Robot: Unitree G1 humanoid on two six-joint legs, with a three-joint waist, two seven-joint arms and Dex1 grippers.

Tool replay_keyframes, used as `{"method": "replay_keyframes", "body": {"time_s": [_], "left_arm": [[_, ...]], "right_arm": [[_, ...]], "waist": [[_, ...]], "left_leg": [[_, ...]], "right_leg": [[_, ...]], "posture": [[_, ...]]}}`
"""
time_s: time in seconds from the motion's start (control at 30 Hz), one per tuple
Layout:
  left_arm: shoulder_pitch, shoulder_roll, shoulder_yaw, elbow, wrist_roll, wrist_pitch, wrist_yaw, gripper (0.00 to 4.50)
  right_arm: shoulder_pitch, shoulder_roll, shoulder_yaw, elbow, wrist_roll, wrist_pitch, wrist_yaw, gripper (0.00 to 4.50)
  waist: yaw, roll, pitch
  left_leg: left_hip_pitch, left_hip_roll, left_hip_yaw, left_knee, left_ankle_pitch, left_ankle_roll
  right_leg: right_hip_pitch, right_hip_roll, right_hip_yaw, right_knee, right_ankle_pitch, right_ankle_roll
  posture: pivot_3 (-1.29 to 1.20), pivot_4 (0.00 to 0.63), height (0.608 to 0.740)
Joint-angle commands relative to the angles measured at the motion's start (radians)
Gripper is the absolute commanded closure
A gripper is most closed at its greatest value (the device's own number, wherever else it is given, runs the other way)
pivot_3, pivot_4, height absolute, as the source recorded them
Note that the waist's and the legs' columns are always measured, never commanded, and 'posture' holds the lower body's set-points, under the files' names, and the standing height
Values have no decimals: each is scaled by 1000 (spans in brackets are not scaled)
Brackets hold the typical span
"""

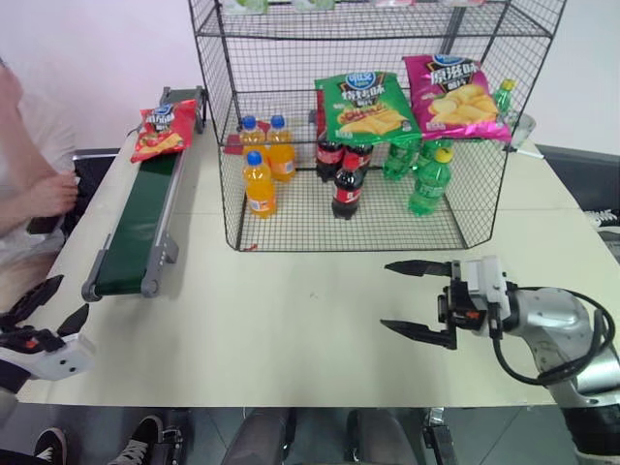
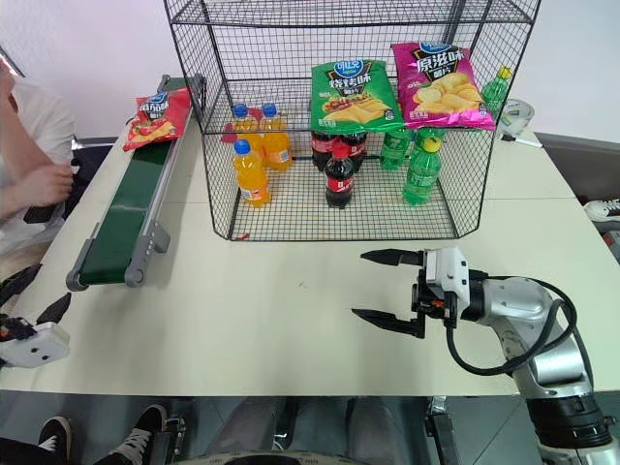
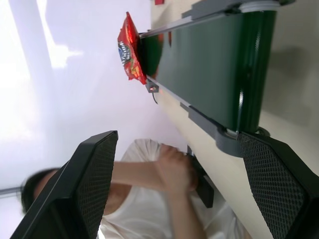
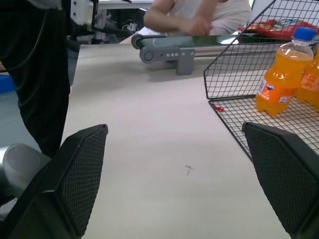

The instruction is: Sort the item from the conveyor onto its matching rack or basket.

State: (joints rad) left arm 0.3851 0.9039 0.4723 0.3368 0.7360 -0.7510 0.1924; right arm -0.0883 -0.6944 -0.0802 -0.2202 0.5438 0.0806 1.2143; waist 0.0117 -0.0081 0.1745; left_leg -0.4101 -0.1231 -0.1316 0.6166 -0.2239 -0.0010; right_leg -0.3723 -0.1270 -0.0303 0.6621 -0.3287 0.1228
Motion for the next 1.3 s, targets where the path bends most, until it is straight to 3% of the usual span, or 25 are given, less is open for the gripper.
{"method": "replay_keyframes", "body": {"time_s": [0.03,0.53,1.3], "left_arm": [[-15,8,-38,-10,-16,15,27,519],[-83,-57,-152,-23,17,218,152,519],[-129,-82,-277,-41,1,284,209,519]], "right_arm": [[-32,12,5,8,-10,-20,-3,0],[-80,36,26,34,-41,-30,-15,0],[-110,28,7,92,-65,-61,-7,0]], "waist": [[1,0,0],[1,-1,0],[1,-1,-1]], "left_leg": [[0,0,0,0,0,0],[1,0,0,1,1,-2],[1,1,-1,1,2,-3]], "right_leg": [[0,0,0,0,0,0],[0,1,0,2,0,0],[0,2,0,3,1,-1]], "posture": [[0,150,740],[0,150,740],[0,150,740]]}}
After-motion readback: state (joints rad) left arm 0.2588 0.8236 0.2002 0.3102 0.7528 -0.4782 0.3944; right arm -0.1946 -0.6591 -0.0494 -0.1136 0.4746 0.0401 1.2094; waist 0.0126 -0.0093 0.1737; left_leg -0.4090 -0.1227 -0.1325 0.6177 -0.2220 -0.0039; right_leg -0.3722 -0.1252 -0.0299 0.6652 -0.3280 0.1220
